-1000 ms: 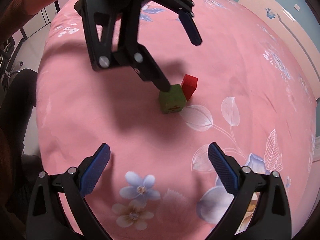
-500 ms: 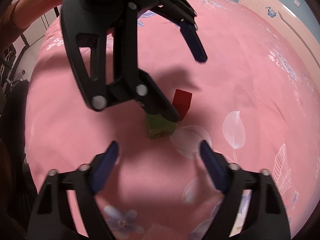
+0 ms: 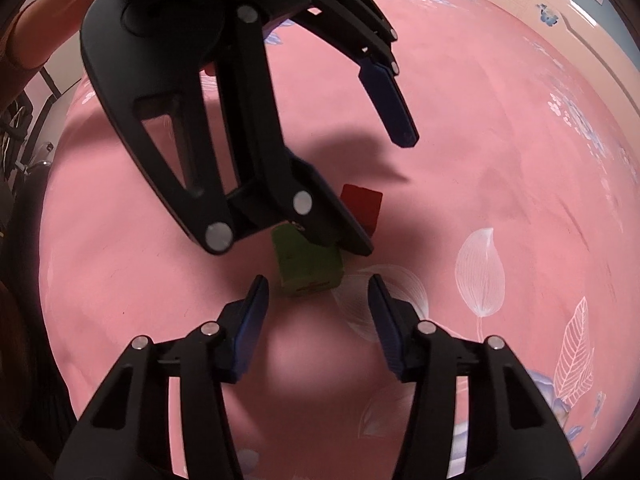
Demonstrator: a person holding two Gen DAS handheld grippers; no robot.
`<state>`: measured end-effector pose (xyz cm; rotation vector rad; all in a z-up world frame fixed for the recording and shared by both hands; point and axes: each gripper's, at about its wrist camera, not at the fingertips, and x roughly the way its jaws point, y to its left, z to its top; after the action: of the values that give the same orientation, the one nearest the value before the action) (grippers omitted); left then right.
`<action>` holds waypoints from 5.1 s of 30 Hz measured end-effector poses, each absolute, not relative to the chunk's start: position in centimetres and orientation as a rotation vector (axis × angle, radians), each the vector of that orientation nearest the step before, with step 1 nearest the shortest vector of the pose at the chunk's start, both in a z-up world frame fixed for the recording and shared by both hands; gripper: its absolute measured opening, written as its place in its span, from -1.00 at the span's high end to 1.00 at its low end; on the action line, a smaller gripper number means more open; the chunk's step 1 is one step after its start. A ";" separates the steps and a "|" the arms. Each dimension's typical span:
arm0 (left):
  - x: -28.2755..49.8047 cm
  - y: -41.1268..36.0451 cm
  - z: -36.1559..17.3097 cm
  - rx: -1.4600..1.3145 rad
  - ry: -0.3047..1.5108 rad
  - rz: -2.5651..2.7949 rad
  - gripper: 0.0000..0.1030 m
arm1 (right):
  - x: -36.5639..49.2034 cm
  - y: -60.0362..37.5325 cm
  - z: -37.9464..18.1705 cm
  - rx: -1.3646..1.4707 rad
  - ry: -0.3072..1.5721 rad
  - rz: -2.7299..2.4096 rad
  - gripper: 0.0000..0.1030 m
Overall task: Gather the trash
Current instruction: 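Grasp the red block with left tool while right tool grasps the green block, then carry the red and green blocks off the bed over the trash bowl, then open both tools over the trash bowl to drop the blocks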
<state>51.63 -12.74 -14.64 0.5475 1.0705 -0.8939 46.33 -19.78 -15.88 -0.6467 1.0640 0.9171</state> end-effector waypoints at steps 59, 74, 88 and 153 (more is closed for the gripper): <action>42.6 -10.4 -9.8 0.702 1.034 -0.920 0.56 | 40.4 -19.9 -9.0 -0.730 1.049 0.900 0.36; 34.6 -10.0 -6.7 0.774 0.985 -0.950 0.56 | 33.0 -19.0 -5.0 -0.789 1.028 0.889 0.36; 25.1 -7.3 -7.9 0.794 0.999 -0.999 0.56 | 24.1 -17.6 -5.1 -0.830 1.001 0.922 0.36; 12.3 -4.2 -23.2 0.782 1.207 -1.202 -0.57 | 13.1 -10.5 -22.2 -0.774 1.231 1.132 -0.60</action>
<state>12.33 -4.23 -23.18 0.7819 1.2069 -1.2020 13.11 -10.53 -22.18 -0.7743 1.2310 1.1320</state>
